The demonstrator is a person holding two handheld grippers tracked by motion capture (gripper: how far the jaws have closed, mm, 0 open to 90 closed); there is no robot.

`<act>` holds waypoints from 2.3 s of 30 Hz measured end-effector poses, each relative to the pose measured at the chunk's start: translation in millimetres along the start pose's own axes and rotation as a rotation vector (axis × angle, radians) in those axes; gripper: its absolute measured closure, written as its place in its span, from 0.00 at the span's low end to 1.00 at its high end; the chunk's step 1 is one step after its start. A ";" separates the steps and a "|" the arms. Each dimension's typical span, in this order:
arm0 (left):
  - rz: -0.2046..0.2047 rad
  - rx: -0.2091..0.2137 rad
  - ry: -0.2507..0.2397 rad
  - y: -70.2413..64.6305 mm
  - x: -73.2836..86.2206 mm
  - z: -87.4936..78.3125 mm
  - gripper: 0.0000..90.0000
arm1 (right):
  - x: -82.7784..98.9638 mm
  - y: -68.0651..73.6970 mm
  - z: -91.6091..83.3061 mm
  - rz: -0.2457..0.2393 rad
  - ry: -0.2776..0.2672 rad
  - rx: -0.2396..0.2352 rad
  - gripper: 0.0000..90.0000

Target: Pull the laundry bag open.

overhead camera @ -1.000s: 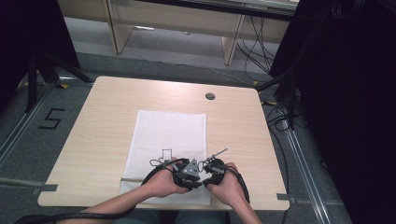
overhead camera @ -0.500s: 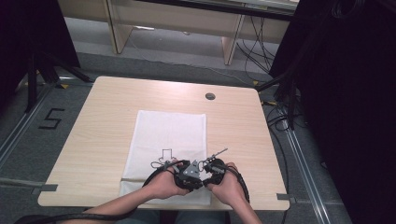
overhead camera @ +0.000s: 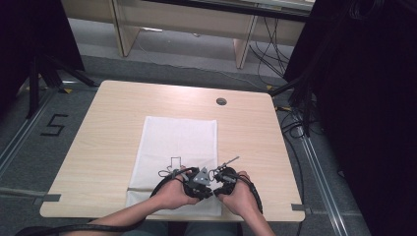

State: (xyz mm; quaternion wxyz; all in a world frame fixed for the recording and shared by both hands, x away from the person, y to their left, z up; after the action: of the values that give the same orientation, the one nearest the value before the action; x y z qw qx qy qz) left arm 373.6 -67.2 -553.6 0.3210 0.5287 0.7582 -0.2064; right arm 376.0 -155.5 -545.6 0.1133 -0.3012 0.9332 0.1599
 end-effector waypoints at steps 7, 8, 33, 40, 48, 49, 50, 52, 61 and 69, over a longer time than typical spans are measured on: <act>-0.015 0.003 -0.003 -0.7 -0.8 -4.9 0.91 | -1.6 -2.1 0.6 -0.004 -0.001 -0.017 1.00; 0.009 0.001 -0.002 0.3 -1.1 -5.5 0.91 | -1.2 -2.1 -0.2 -0.004 0.010 -0.017 1.00; -0.044 0.011 -0.021 3.0 3.1 -20.6 0.91 | -1.8 -2.1 0.6 -0.014 0.014 -0.006 1.00; -0.043 0.008 -0.020 3.4 4.5 -22.9 0.91 | -2.3 -2.0 1.3 -0.023 0.011 0.004 1.00; -0.045 0.008 -0.025 5.5 5.4 -26.4 0.91 | -1.9 1.4 0.8 -0.030 0.027 0.022 1.00; -0.056 0.008 -0.024 5.2 5.9 -26.9 0.91 | -1.8 1.6 0.7 -0.032 0.028 0.021 1.00; -0.043 0.008 -0.027 5.9 5.7 -27.3 0.91 | -1.9 1.1 0.3 -0.033 0.029 0.025 1.00; -0.049 0.005 -0.026 5.4 6.3 -28.0 0.91 | -2.2 0.5 0.7 -0.041 0.029 0.030 1.00; -0.051 0.004 -0.034 5.9 7.8 -29.6 0.91 | -1.7 1.2 0.3 -0.037 0.029 0.028 1.00; -0.056 0.004 -0.032 6.2 8.5 -31.9 0.91 | -1.7 1.4 0.4 -0.035 0.024 0.030 1.00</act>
State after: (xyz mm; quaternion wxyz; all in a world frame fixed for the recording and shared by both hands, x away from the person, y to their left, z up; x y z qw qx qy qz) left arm 368.8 -38.5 -536.8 0.3263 0.5046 0.7669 -0.2253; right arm 376.6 -153.3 -545.1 0.1093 -0.3176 0.9314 0.1402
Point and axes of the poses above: each handheld gripper's, and its own axes: z roughly forward along the jaws, x roughly out of its underside, y roughly to its left, the point moved 7 cm from there along z, roughly forward along the jaws, and after that the axes turned 6 degrees about -x, right-handed, at the moved point
